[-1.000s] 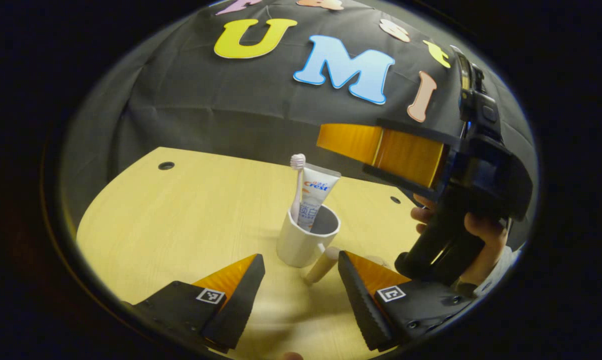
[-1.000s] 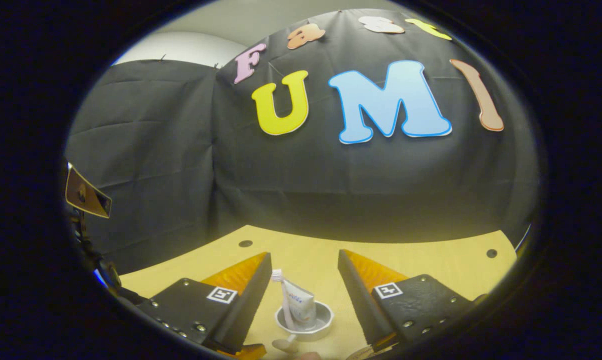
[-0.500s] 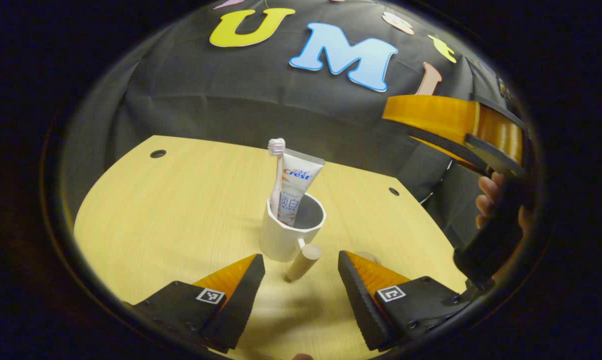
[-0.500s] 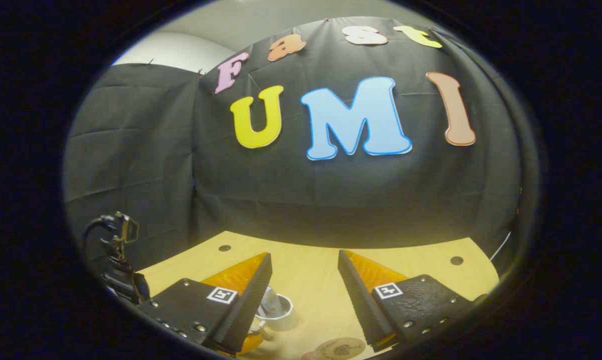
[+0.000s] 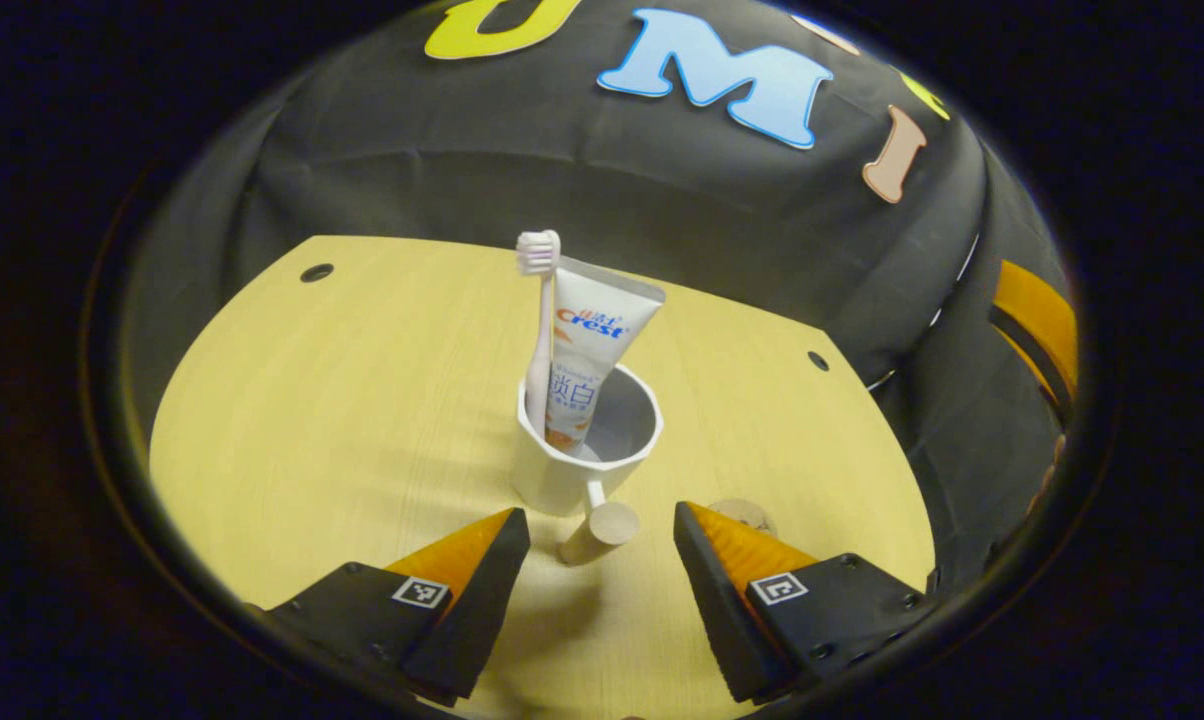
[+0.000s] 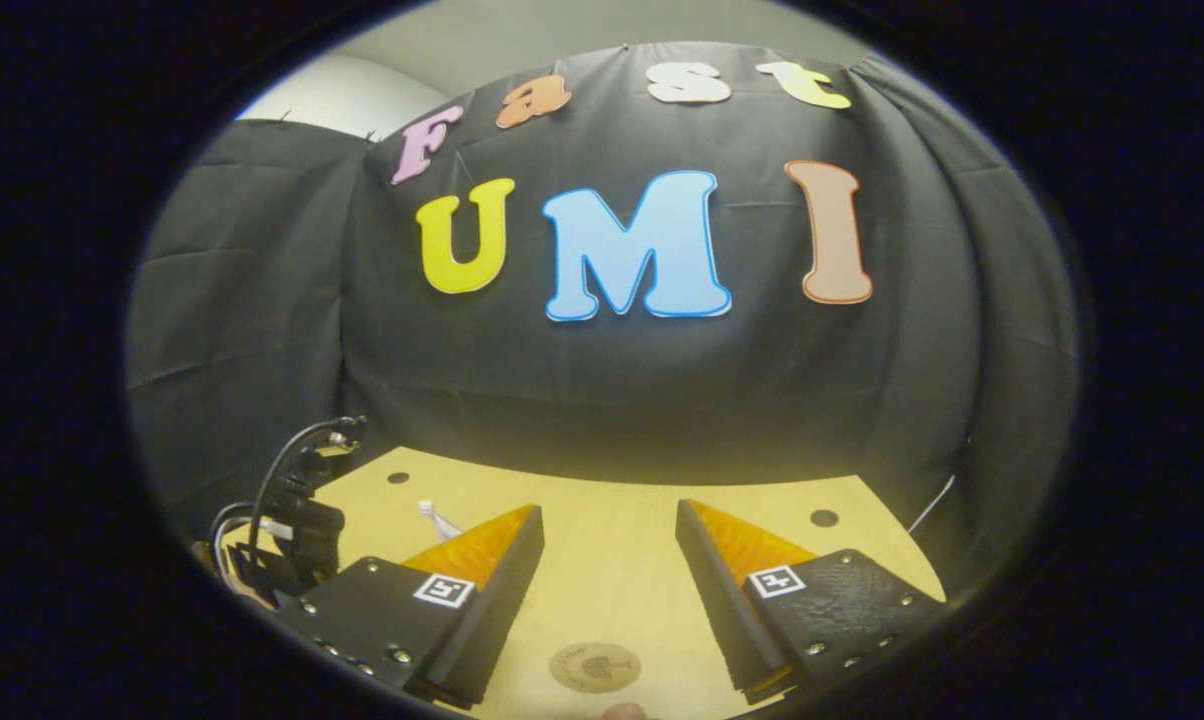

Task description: Put the toothbrush and toothpaste on the desktop into the cup, then pick up the cup and place it on the coaster on the desktop.

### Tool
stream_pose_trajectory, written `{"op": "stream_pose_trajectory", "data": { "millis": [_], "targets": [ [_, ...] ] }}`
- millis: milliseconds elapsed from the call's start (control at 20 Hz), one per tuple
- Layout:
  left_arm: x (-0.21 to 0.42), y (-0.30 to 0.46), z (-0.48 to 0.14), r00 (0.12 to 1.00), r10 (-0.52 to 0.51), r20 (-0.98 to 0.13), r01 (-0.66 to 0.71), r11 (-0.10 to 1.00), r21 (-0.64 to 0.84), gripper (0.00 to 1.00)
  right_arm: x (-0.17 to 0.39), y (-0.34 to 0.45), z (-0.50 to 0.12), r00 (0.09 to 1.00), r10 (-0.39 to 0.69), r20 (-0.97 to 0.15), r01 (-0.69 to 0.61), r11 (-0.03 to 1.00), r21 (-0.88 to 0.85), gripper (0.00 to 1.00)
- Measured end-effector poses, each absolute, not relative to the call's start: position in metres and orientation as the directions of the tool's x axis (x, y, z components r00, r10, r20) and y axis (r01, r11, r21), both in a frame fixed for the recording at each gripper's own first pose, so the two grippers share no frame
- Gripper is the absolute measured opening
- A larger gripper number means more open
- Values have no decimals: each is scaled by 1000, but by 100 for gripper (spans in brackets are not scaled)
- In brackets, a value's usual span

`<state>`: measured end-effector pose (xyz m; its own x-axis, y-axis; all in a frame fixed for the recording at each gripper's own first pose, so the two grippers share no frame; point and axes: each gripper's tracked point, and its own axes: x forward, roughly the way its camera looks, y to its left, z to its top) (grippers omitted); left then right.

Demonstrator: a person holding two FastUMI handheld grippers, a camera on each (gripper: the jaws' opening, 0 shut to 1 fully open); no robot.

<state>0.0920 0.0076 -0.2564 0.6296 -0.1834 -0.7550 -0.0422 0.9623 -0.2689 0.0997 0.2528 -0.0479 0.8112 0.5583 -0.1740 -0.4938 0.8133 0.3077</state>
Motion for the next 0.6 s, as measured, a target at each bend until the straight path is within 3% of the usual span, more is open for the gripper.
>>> {"op": "stream_pose_trajectory", "data": {
  "millis": [450, 500, 600],
  "targets": [
    [106, 12, -283, 477, -120, -871, -37, 987, -156, 92, 89, 216, -75, 805, 541, -244, -446, 823, 351, 84],
    [107, 10, -288, 464, -121, -877, -39, 987, -157, 90, 90, 214, -78, 800, 544, -253, -447, 822, 353, 84],
    [109, 7, -295, 438, -123, -890, -63, 984, -167, 77, 92, 218, -80, 793, 548, -267, -449, 821, 352, 84]
  ]
}}
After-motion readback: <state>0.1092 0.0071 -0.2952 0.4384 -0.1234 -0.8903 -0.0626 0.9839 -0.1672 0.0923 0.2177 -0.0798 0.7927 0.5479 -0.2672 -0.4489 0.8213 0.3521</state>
